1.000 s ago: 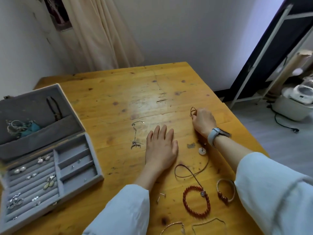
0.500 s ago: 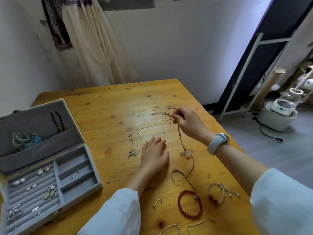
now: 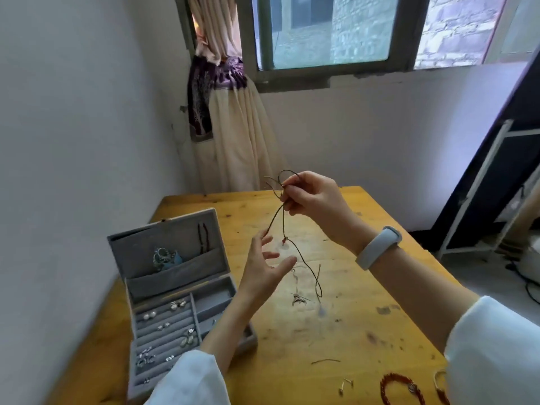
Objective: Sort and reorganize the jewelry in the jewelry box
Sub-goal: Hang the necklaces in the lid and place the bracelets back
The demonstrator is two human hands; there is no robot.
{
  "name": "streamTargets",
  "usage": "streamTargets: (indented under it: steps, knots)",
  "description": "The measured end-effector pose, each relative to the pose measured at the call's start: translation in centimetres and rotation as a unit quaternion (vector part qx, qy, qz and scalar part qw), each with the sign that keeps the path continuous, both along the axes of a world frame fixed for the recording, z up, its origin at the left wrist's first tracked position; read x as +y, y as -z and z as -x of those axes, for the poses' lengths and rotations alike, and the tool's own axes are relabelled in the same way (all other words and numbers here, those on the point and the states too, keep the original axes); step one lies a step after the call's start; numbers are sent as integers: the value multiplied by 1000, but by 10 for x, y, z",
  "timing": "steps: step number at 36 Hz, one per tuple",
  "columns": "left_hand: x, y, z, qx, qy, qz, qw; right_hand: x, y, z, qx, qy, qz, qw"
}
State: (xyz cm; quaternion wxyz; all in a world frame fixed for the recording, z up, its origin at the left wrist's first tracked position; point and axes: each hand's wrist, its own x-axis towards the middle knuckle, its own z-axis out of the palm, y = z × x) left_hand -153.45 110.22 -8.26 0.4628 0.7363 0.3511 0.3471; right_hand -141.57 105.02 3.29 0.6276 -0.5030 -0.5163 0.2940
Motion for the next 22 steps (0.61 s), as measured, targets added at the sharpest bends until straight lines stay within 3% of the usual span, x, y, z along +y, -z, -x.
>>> streamTargets:
  steps: [5, 13, 17, 22]
  knots:
    - [10, -32, 46, 11, 35, 1, 999, 24, -20, 38, 44, -55, -19, 997]
    - [18, -50, 109, -104, 25, 140, 984, 45, -16, 62, 100, -31, -10, 994]
    - [21, -48, 136, -124, 5, 164, 979, 45, 9, 56, 95, 8, 47, 994]
    - [28, -49, 157, -91, -38, 131, 986, 37, 48, 48, 65, 25, 153, 986]
